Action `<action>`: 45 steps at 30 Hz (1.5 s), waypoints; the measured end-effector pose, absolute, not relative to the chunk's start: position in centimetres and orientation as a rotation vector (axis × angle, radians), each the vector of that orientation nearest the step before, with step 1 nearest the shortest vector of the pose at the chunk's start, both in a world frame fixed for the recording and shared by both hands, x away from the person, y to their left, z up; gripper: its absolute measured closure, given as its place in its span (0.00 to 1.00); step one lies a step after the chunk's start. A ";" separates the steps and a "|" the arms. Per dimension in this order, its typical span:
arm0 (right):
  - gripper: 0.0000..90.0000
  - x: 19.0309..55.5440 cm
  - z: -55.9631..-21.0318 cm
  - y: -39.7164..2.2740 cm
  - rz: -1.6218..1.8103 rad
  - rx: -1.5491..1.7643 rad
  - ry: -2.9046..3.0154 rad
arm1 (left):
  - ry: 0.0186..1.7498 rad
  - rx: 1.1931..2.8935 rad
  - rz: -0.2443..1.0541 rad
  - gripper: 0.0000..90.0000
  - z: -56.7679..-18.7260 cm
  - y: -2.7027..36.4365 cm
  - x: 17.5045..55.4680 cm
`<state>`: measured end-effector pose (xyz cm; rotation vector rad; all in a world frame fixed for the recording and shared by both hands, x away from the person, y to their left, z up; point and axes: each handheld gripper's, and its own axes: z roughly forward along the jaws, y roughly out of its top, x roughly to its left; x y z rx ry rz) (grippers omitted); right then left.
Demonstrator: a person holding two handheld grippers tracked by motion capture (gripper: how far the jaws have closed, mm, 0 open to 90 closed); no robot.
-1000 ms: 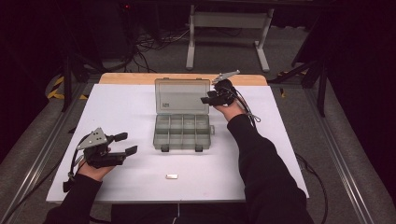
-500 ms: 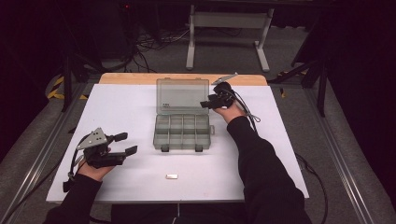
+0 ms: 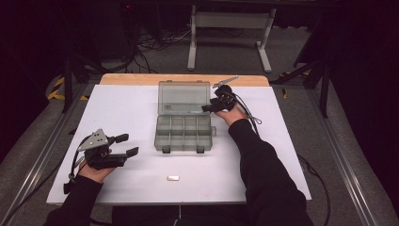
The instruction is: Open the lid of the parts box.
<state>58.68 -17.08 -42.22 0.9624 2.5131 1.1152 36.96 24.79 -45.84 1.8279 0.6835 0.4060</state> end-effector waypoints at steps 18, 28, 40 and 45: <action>0.40 58.9 -43.3 -17.0 1.093 0.998 2.556 | 0.679 1.829 0.406 0.33 -45.8 24.7 36.9; 0.40 58.9 -43.0 -17.2 1.101 1.007 2.539 | 0.681 1.828 0.407 0.33 -45.8 24.7 36.9; 0.38 55.4 -40.3 -18.1 1.181 0.881 2.487 | 0.676 1.816 0.407 0.31 -45.8 24.7 36.9; 0.37 53.2 -39.1 -18.2 1.232 0.814 2.477 | 0.676 1.804 0.399 0.29 -45.7 24.4 37.0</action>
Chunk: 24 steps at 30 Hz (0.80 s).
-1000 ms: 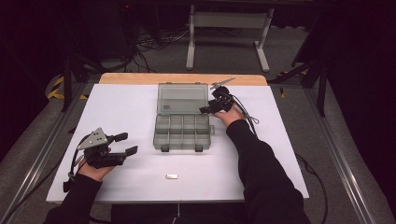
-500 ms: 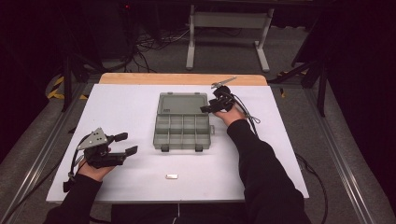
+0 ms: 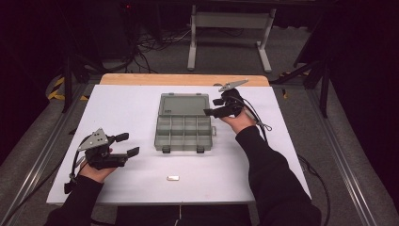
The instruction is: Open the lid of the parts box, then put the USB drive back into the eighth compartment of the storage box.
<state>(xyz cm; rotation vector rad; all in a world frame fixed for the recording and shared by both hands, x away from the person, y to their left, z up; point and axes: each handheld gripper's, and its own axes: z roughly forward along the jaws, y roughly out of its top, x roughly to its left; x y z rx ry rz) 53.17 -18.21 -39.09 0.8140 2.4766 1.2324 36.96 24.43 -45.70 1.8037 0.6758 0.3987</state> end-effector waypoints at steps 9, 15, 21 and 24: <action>0.35 49.3 -37.7 -17.3 1.270 0.676 2.495 | 0.671 1.799 0.406 0.24 -45.6 24.4 37.2; 0.34 47.3 -37.2 -16.4 1.289 0.597 2.518 | 0.671 1.798 0.400 0.24 -45.6 24.7 37.0; 0.33 45.6 -37.1 -15.7 1.297 0.543 2.537 | 0.678 1.788 0.400 0.23 -45.6 25.1 36.8; 0.33 44.8 -37.0 -15.4 1.310 0.518 2.538 | 0.671 1.787 0.407 0.22 -45.6 25.1 36.8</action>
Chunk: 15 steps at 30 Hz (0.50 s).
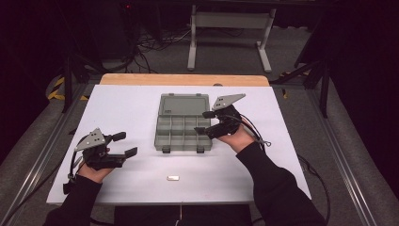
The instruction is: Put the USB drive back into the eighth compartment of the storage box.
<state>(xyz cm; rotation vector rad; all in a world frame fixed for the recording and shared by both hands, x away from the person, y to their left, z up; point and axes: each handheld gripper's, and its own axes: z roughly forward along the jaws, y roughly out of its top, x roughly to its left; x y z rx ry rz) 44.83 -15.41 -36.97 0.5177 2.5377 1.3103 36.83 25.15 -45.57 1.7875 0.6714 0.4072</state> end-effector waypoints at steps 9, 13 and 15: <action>0.35 42.9 -37.0 -13.9 1.296 0.401 2.585 | 0.670 1.787 0.408 0.20 -45.6 25.1 36.8; 0.34 42.3 -37.1 -13.6 1.291 0.372 2.595 | 0.673 1.795 0.409 0.20 -45.6 25.1 36.8; 0.34 42.1 -37.1 -13.5 1.297 0.371 2.601 | 0.673 1.797 0.409 0.20 -45.6 25.1 36.8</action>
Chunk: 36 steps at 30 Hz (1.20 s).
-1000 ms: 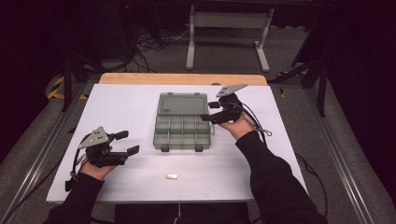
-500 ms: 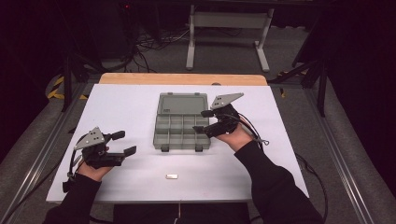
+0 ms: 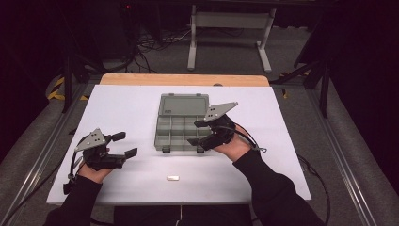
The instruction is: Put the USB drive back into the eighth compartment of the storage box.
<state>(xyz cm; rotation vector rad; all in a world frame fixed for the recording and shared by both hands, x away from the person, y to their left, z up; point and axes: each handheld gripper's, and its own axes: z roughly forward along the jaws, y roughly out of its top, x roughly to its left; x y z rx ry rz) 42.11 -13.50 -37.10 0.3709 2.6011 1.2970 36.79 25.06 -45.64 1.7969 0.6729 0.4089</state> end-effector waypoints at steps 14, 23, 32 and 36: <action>0.35 40.7 -37.5 -11.6 1.239 0.282 2.689 | 0.665 1.803 0.415 0.20 -45.7 25.0 36.8; 0.36 40.1 -38.4 -9.8 1.147 0.199 2.776 | 0.663 1.804 0.412 0.20 -45.7 24.9 36.8; 0.35 39.7 -39.4 -8.3 1.056 0.162 2.849 | 0.665 1.803 0.412 0.20 -45.7 24.9 36.8; 0.35 39.5 -40.0 -7.6 1.008 0.137 2.873 | 0.662 1.804 0.415 0.20 -45.7 25.0 36.8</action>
